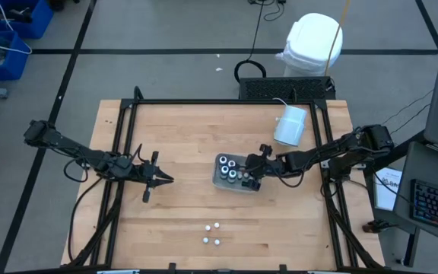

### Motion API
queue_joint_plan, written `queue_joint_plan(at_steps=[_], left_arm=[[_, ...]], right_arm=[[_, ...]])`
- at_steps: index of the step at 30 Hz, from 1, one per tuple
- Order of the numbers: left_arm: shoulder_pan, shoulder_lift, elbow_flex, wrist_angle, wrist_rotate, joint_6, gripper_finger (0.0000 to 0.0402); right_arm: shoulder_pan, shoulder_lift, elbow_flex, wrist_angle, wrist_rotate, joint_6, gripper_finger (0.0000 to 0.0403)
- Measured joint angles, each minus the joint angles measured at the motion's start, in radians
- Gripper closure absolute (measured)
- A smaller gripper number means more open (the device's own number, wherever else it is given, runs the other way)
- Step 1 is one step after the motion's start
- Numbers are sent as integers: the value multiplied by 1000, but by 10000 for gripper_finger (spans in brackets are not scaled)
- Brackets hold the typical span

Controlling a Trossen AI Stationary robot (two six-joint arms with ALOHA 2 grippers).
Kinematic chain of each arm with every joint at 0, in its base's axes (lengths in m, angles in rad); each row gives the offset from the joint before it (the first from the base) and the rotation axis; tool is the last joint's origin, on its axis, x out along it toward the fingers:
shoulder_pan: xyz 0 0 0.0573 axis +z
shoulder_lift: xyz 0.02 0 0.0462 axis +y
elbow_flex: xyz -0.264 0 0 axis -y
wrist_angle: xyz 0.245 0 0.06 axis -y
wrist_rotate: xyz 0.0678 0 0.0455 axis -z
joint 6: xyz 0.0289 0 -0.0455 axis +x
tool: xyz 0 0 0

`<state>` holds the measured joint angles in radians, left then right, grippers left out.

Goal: Pick & Place food coloring
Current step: Put the small purple bottle into the gray bin

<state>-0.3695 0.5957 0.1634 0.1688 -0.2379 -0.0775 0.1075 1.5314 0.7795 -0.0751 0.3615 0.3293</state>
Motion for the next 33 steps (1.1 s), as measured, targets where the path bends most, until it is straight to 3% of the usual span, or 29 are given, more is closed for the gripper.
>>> queue_joint_plan(at_steps=[7,13,33], left_arm=[[0,0,0,0,0,-1,364],[0,0,0,0,0,-1,364],[0,0,0,0,0,4,364]], right_arm=[[-11,1,-1,49,-4,-71,347],[-30,1,-1,45,-79,-104,347],[-50,0,0,-11,-75,-100,347]])
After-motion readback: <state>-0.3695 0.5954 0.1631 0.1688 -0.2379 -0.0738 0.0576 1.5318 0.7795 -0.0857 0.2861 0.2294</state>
